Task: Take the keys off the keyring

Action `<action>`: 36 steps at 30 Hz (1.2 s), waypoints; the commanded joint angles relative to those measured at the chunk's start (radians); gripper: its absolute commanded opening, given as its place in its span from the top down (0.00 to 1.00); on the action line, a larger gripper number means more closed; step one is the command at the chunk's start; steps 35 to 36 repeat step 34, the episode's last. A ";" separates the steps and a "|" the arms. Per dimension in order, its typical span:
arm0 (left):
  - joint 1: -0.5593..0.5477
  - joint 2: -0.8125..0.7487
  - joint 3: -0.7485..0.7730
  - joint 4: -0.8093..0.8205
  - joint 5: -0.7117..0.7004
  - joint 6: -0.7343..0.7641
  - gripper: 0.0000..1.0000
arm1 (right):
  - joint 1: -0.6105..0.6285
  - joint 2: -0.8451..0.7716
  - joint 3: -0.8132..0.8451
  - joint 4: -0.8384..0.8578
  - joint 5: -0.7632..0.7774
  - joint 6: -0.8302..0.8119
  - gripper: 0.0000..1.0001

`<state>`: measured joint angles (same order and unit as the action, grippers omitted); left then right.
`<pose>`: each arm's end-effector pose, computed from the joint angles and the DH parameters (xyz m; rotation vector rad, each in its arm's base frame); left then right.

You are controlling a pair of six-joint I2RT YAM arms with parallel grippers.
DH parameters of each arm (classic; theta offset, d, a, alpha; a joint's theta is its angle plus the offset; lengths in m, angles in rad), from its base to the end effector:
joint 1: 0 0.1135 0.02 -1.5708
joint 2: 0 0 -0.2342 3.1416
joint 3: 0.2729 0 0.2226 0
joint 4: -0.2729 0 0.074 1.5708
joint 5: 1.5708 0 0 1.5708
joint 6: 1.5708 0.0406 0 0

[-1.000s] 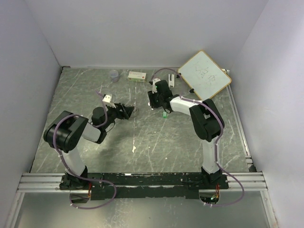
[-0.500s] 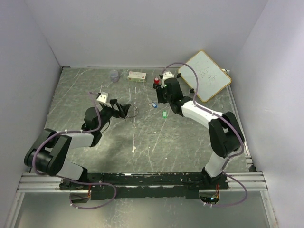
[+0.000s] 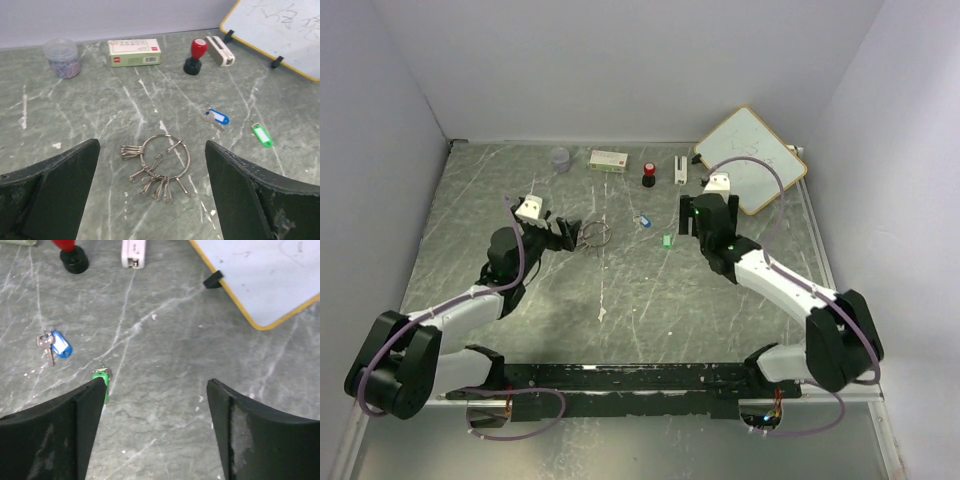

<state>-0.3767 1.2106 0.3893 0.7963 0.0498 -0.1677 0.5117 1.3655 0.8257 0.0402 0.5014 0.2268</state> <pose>0.2242 -0.0909 0.2138 0.2074 1.6017 -0.4621 0.2565 0.1216 0.2316 0.0168 2.0046 -0.0488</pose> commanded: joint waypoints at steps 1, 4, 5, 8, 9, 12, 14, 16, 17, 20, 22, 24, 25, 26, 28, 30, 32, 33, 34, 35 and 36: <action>0.002 -0.043 -0.018 -0.082 -0.108 0.019 0.02 | -0.002 -0.104 -0.047 -0.014 0.127 0.055 0.05; 0.002 -0.057 -0.010 -0.127 -0.172 0.013 0.02 | -0.001 -0.176 -0.078 -0.035 0.188 0.068 0.00; 0.002 -0.060 -0.006 -0.141 -0.190 0.015 0.02 | -0.002 -0.201 -0.092 -0.037 0.212 0.073 0.00; 0.002 -0.080 0.001 -0.167 -0.215 0.017 0.02 | 0.000 -0.284 -0.140 -0.039 0.293 0.091 0.00; 0.002 -0.090 0.000 -0.172 -0.219 0.016 0.02 | 0.000 -0.312 -0.161 -0.040 0.319 0.099 0.00; 0.002 -0.113 -0.012 -0.165 -0.226 0.019 0.02 | -0.001 -0.389 -0.216 -0.032 0.374 0.124 0.00; 0.002 -0.121 -0.014 -0.163 -0.237 0.020 0.02 | 0.000 -0.436 -0.239 -0.023 0.397 0.132 0.00; 0.002 -0.127 -0.009 -0.177 -0.244 0.021 0.02 | 0.000 -0.474 -0.253 -0.016 0.414 0.130 0.00; 0.002 -0.128 -0.007 -0.184 -0.247 0.023 0.02 | -0.001 -0.487 -0.257 -0.012 0.424 0.128 0.00; 0.002 -0.132 -0.005 -0.189 -0.254 0.021 0.02 | 0.000 -0.506 -0.257 -0.024 0.441 0.124 0.00; 0.002 -0.135 -0.011 -0.184 -0.255 0.020 0.02 | 0.000 -0.501 -0.251 -0.041 0.450 0.129 0.00; 0.002 -0.137 -0.014 -0.178 -0.257 0.020 0.02 | 0.000 -0.488 -0.246 -0.055 0.458 0.139 0.00; 0.002 -0.135 -0.015 -0.178 -0.258 0.020 0.02 | 0.000 -0.484 -0.244 -0.057 0.463 0.145 0.00; 0.002 -0.135 -0.015 -0.179 -0.261 0.019 0.02 | 0.001 -0.476 -0.241 -0.063 0.468 0.150 0.00; 0.002 -0.134 -0.015 -0.181 -0.264 0.017 0.02 | 0.000 -0.466 -0.235 -0.069 0.477 0.159 0.00; 0.002 -0.132 -0.014 -0.181 -0.266 0.016 0.02 | 0.001 -0.460 -0.231 -0.073 0.479 0.162 0.00; 0.002 -0.130 -0.017 -0.176 -0.265 0.014 0.02 | 0.000 -0.453 -0.227 -0.079 0.479 0.163 0.00; 0.002 -0.127 -0.018 -0.174 -0.265 0.013 0.02 | -0.001 -0.450 -0.226 -0.081 0.479 0.163 0.00; 0.002 -0.124 -0.018 -0.171 -0.263 0.010 0.02 | 0.000 -0.449 -0.226 -0.082 0.479 0.164 0.00; 0.002 -0.124 -0.018 -0.171 -0.263 0.010 0.02 | 0.000 -0.449 -0.226 -0.082 0.479 0.164 0.00; 0.002 -0.124 -0.018 -0.171 -0.263 0.010 0.02 | 0.000 -0.449 -0.226 -0.082 0.479 0.164 0.00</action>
